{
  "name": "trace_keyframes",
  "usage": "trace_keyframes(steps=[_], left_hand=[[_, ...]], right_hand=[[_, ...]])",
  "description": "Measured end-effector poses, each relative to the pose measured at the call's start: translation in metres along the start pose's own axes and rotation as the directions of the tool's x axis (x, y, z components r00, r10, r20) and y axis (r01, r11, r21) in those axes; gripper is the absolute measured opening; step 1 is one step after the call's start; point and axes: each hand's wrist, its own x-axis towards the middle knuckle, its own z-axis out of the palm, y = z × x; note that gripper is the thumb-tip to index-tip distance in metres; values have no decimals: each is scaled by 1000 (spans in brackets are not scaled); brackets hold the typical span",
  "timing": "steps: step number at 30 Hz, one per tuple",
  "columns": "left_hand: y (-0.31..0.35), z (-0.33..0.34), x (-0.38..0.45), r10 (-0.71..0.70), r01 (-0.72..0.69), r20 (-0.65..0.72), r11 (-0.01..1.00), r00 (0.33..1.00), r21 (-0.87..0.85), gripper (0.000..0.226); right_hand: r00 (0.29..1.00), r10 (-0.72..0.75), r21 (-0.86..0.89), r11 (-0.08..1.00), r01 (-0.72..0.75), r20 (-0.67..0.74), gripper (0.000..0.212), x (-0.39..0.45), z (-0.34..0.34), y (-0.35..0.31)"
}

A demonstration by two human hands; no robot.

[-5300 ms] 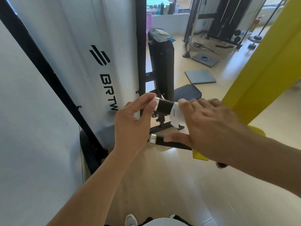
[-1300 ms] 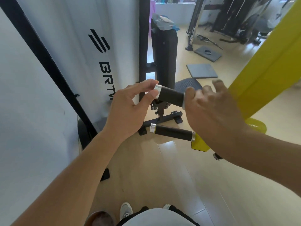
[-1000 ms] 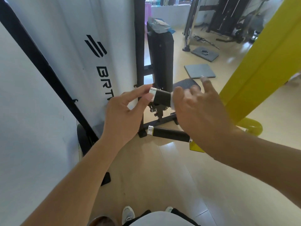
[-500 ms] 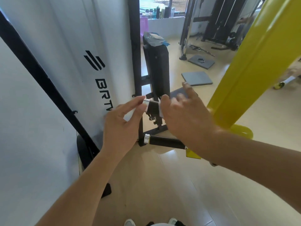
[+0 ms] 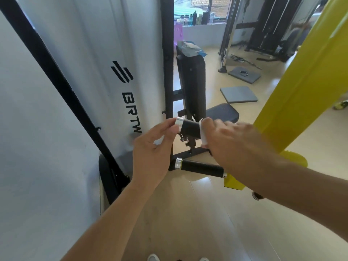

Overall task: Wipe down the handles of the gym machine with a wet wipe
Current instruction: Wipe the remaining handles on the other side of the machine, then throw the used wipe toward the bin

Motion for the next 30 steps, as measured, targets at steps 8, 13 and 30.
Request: trace_keyframes(steps=[8, 13, 30], left_hand=[[-37, -9, -69, -223, 244, 102, 920, 969, -305, 50], [-62, -32, -140, -530, 474, 123, 600, 839, -645, 95], [-157, -101, -328, -872, 525, -287, 472, 396, -708, 29]], right_hand=[[915, -104, 474, 829, 296, -389, 27, -44, -17, -22], [982, -182, 984, 179, -6, 39, 8, -39, 38, -92], [727, -643, 970, 129, -205, 239, 35, -125, 187, -265]])
